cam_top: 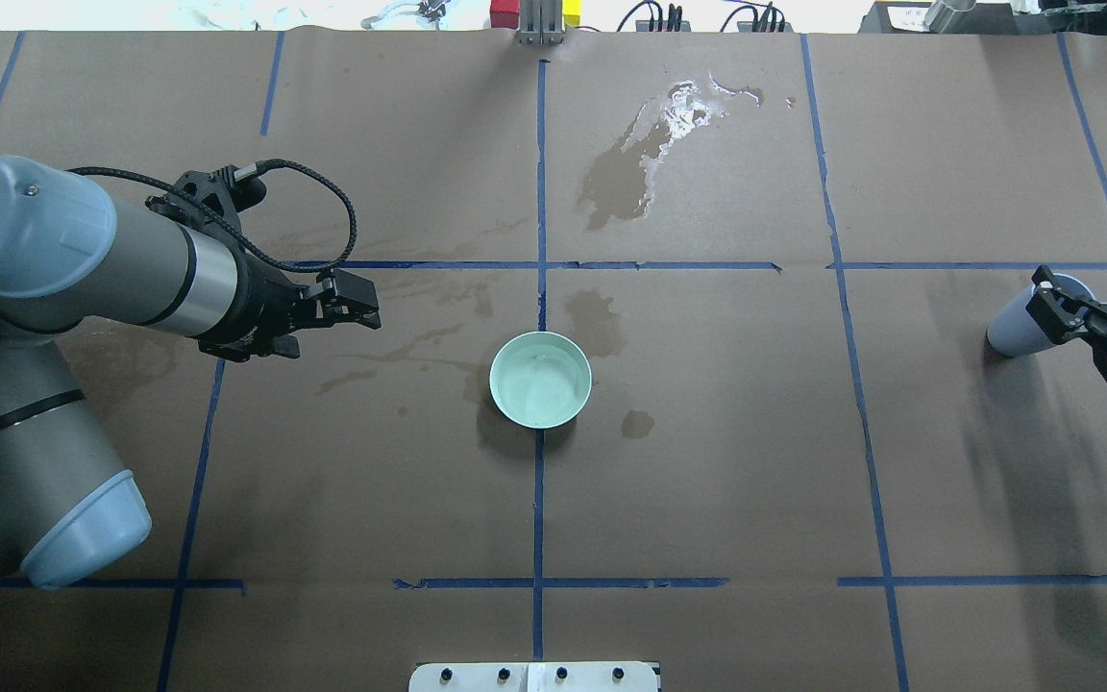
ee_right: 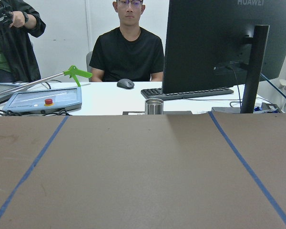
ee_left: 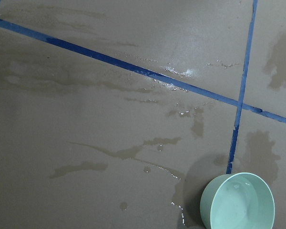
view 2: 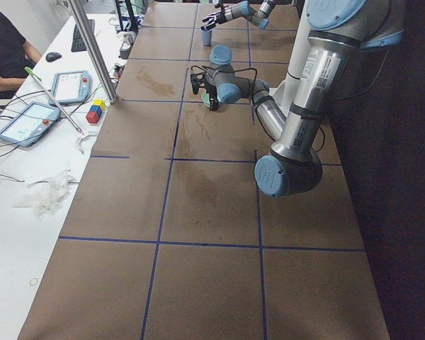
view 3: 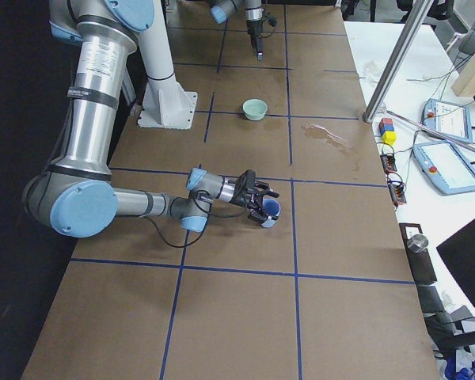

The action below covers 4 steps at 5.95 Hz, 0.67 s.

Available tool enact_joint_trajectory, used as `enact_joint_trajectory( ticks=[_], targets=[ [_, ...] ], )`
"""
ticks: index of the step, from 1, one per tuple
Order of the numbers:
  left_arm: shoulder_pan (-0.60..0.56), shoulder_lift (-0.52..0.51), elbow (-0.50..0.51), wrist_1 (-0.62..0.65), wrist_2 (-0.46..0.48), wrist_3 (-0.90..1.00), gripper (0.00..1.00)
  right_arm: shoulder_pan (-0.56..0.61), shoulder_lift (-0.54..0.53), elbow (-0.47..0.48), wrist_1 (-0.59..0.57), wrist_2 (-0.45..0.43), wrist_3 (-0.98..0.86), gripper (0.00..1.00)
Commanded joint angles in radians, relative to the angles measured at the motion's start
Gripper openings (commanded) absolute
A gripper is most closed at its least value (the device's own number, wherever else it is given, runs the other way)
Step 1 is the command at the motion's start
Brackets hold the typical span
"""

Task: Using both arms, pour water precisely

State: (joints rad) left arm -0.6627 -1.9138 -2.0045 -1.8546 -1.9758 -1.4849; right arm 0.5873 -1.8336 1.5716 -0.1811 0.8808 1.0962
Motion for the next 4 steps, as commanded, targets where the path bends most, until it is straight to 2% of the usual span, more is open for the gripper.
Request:
enact_joint_trajectory(
  ticks=[1,4],
  targets=[
    [0.006,-0.002,0.013,0.0,0.0,0.0,1.0,0.09,0.002,0.005,-0.004,0.14,-0.064,1.0],
    [0.067,-0.042,0.053,0.002,0.0,0.0,1.0,0.347,0.016,0.004,-0.044,0.538,-0.229,1.0]
  ],
)
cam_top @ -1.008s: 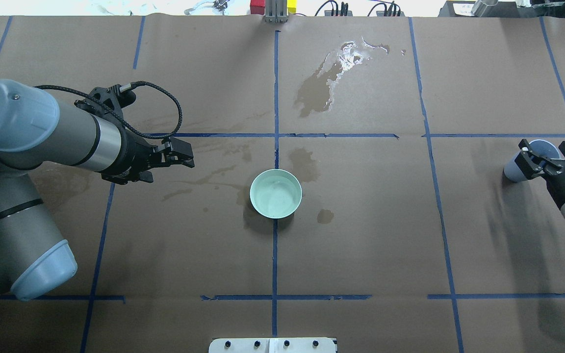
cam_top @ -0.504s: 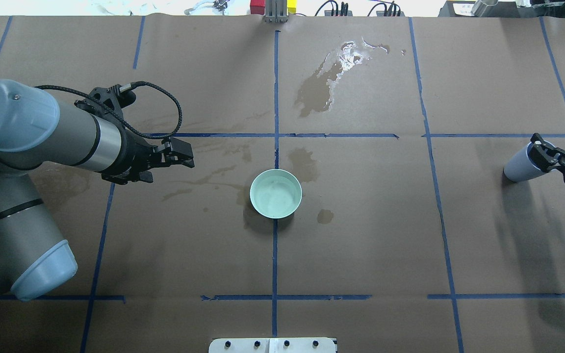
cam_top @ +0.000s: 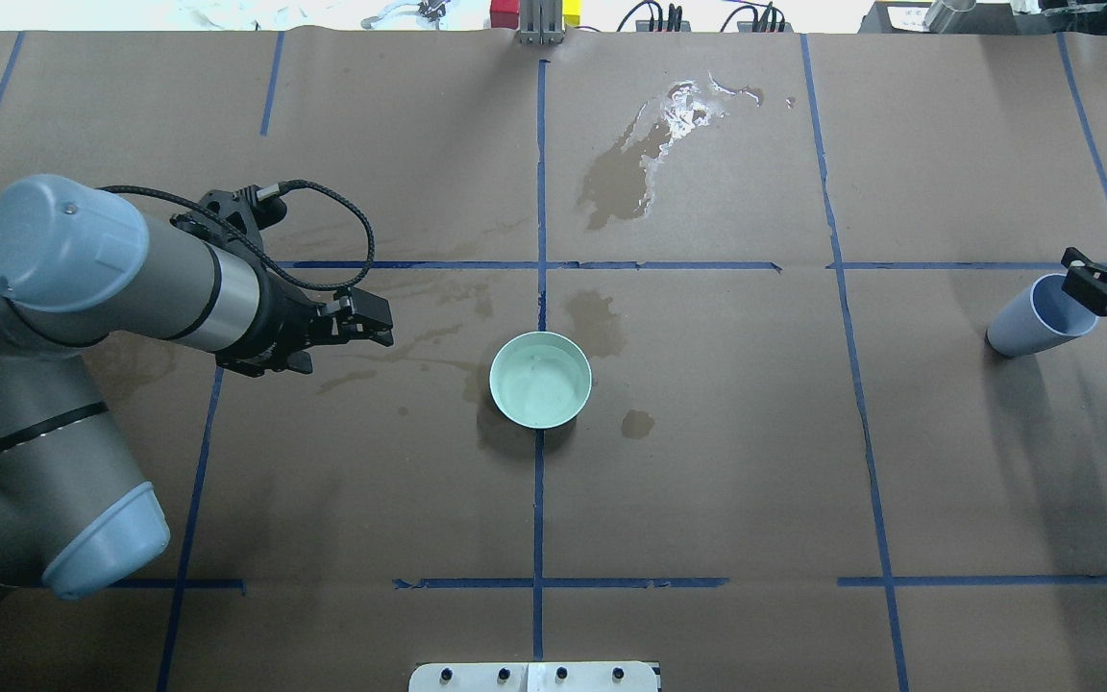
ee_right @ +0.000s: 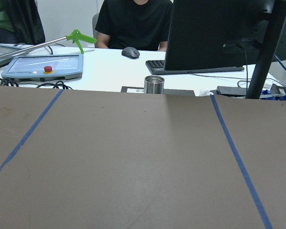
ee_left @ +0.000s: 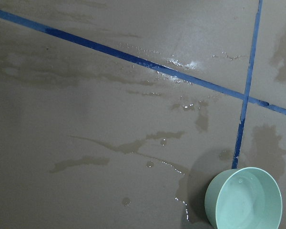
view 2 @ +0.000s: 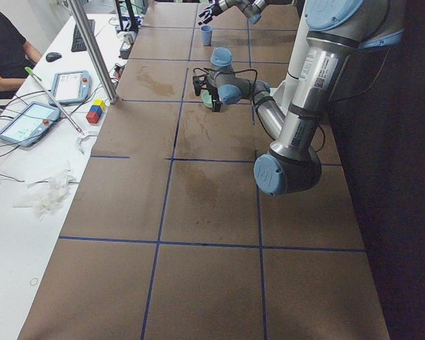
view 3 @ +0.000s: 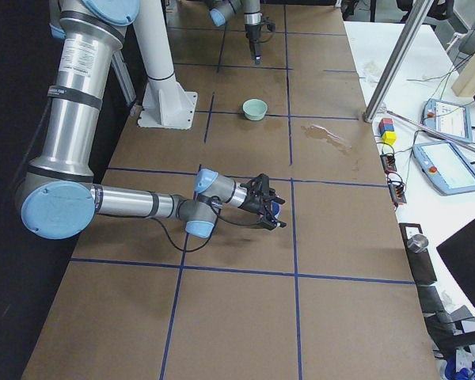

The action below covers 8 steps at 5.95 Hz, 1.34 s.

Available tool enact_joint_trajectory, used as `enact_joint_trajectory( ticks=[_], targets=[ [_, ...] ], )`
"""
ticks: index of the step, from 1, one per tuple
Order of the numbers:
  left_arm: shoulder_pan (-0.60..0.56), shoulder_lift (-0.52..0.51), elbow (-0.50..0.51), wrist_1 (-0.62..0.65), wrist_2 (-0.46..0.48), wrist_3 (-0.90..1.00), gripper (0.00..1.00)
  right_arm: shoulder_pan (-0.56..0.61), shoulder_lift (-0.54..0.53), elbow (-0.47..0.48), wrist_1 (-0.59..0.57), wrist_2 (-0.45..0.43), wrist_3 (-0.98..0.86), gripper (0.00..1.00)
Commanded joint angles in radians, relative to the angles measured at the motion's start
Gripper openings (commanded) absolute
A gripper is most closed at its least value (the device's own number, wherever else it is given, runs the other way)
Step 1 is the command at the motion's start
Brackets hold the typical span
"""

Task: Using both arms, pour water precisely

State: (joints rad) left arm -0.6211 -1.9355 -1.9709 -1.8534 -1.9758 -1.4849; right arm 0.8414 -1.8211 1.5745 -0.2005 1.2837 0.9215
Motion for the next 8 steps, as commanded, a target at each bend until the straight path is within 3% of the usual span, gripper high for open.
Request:
enact_joint_trajectory(
  ticks=[1,2,3,4,5,6,8],
  targets=[
    [0.029,-0.086,0.085,0.02,0.0,0.0,1.0,0.22,0.028,-0.001,-0.066,0.324,-0.15,1.0],
    [0.053,-0.158,0.137,0.07,0.0,0.002,1.0,0.329,0.029,0.001,-0.115,0.482,-0.223,1.0],
    [0.076,-0.196,0.186,0.088,0.002,0.006,1.0,0.458,0.045,0.001,-0.191,0.701,-0.292,1.0],
    [0.083,-0.268,0.272,0.091,0.043,0.008,1.0,0.596,0.072,0.005,-0.341,0.918,-0.4,1.0],
    [0.098,-0.351,0.37,0.103,0.051,0.006,1.0,0.684,0.097,0.01,-0.525,1.056,-0.632,1.0],
    [0.098,-0.367,0.421,0.102,0.052,0.008,0.98,0.712,0.124,0.024,-0.715,1.122,-0.835,1.0],
    [0.118,-0.364,0.443,0.102,0.052,0.011,0.84,0.761,0.137,0.143,-1.182,1.155,-1.234,1.0]
  ],
)
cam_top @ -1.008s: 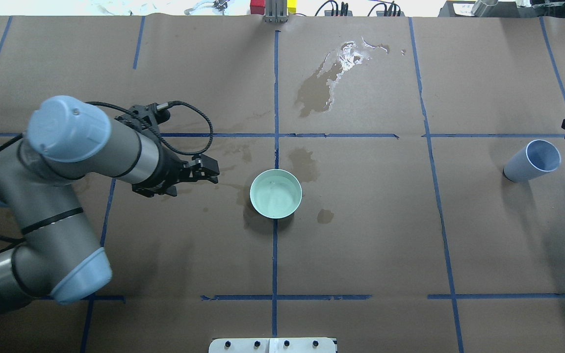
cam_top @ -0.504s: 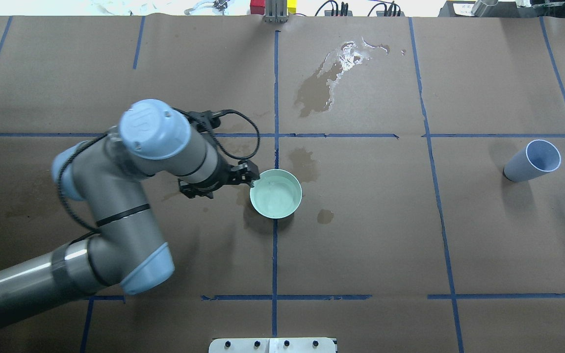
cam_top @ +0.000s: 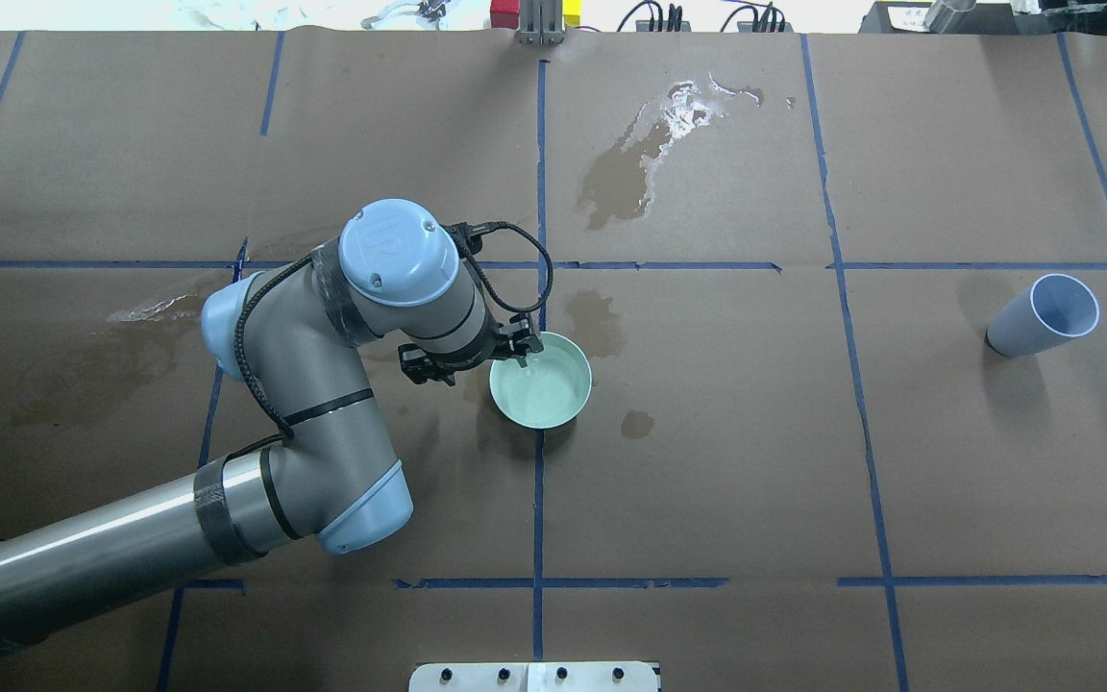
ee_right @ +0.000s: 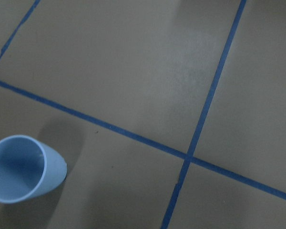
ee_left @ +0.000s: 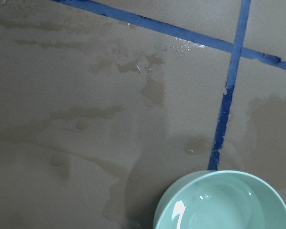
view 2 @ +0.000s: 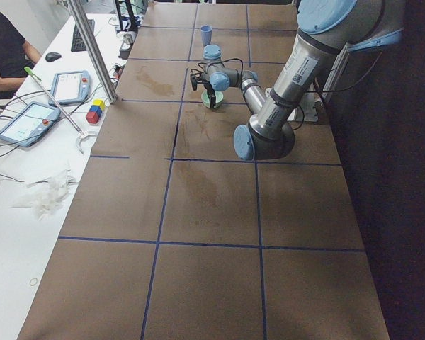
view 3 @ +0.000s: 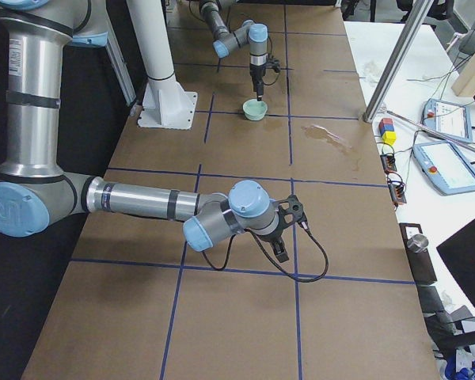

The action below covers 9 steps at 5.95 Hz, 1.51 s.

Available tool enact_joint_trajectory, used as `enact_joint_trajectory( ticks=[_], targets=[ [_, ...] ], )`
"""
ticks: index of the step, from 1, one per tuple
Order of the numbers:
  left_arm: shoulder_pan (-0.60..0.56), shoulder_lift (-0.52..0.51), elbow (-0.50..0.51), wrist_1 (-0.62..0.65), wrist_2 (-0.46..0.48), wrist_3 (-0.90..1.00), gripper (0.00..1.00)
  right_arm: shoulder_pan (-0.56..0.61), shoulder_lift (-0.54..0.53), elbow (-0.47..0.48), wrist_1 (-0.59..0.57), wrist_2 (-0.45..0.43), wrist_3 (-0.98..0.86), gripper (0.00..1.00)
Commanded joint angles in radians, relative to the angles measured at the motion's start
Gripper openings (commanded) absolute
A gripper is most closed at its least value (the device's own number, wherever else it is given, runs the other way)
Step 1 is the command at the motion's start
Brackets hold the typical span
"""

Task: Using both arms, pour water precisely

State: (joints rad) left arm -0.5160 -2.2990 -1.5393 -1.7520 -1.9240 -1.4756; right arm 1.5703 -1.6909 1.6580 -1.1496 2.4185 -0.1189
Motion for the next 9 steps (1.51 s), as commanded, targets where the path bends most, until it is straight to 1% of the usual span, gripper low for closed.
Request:
enact_joint_trajectory(
  ticks=[1,3,4,5,6,7,8,9],
  targets=[
    [0.03,-0.002,0.016,0.0,0.0,0.0,0.71,0.046,0.014,0.139,-0.406,0.008,-0.259,1.0],
    [0.034,-0.002,0.018,-0.001,-0.001,0.0,0.33,0.053,0.014,0.157,-0.417,0.011,-0.26,1.0],
    [0.033,0.0,0.016,0.0,-0.001,-0.002,0.07,0.053,0.014,0.157,-0.417,0.011,-0.26,1.0],
    [0.033,0.004,0.007,0.0,-0.003,-0.002,0.0,0.056,0.014,0.161,-0.417,0.013,-0.26,1.0],
    [0.021,0.021,-0.043,0.0,-0.006,0.0,0.0,0.057,0.011,0.163,-0.417,0.013,-0.26,1.0],
    [-0.001,0.109,-0.132,-0.01,-0.012,0.012,0.0,0.062,0.007,0.167,-0.417,0.014,-0.26,1.0],
    [-0.019,0.178,-0.224,-0.012,-0.013,0.097,0.0,0.062,0.007,0.167,-0.417,0.013,-0.26,1.0],
    [-0.05,0.241,-0.275,-0.014,-0.015,0.15,0.0,0.069,0.002,0.17,-0.417,0.014,-0.261,1.0]
  ],
)
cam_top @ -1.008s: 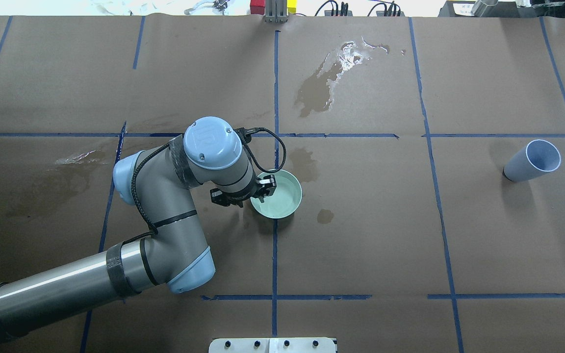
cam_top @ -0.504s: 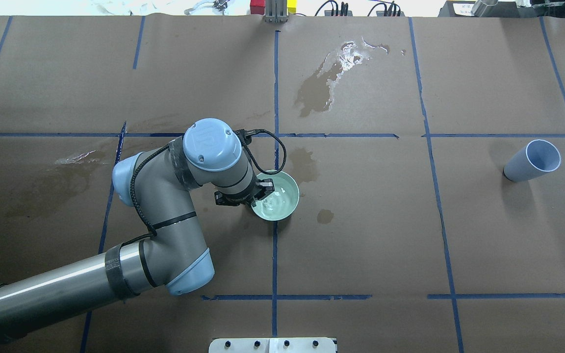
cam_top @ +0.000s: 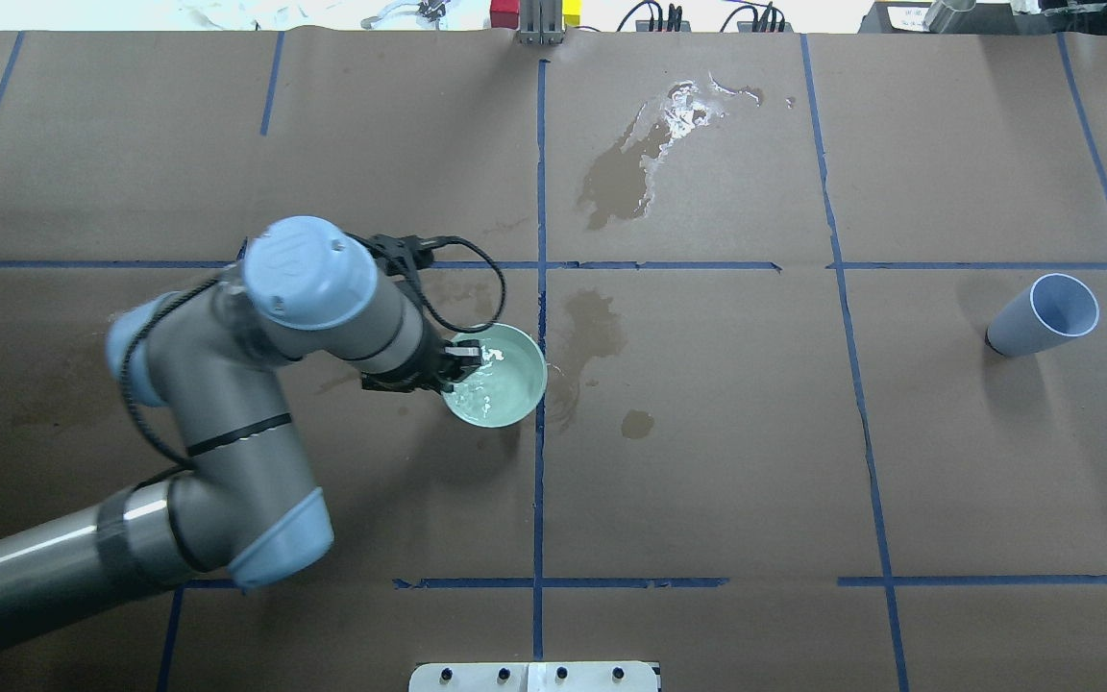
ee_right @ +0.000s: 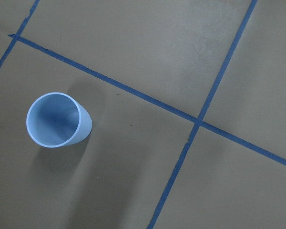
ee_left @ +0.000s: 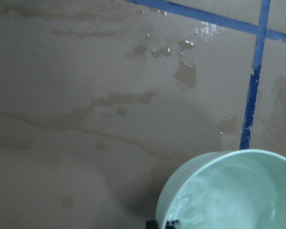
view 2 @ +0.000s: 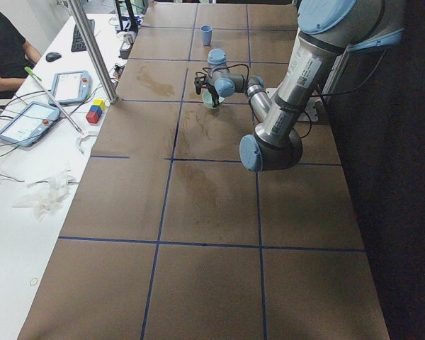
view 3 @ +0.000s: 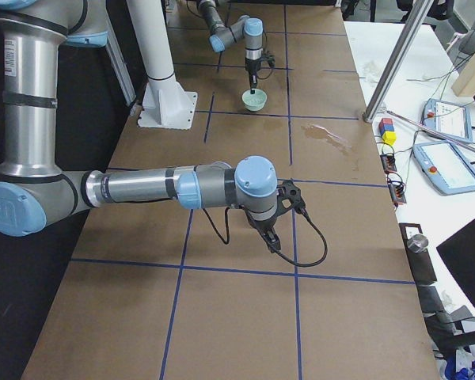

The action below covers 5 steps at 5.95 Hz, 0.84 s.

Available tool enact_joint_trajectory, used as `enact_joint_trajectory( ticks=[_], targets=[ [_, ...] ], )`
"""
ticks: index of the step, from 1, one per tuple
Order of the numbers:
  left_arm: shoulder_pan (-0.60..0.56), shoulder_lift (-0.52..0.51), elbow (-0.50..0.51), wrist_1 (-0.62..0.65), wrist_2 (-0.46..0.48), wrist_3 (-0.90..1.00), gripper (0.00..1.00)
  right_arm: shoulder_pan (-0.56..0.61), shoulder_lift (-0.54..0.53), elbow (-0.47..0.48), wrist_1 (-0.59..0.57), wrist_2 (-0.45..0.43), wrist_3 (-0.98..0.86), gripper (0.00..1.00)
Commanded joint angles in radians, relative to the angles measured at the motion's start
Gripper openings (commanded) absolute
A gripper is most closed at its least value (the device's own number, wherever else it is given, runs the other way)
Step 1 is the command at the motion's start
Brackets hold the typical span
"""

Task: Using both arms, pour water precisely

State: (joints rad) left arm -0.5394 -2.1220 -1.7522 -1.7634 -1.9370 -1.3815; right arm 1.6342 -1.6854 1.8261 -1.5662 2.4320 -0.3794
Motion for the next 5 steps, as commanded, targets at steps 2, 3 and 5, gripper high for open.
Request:
enact_joint_trajectory(
  ticks=[2,3,5],
  targets=[
    [-0.156,0.211,-0.087,-0.087,-0.145,0.235,0.0,0.01,-0.045,0.054,0.0,0.001,-0.001,1.0],
    [-0.221,0.293,-0.078,-0.166,-0.214,0.316,0.0,0.012,-0.048,0.058,0.0,0.001,-0.001,1.0],
    [-0.333,0.402,-0.066,-0.183,-0.295,0.521,0.0,0.016,-0.05,0.065,0.0,0.001,0.0,1.0]
  ],
)
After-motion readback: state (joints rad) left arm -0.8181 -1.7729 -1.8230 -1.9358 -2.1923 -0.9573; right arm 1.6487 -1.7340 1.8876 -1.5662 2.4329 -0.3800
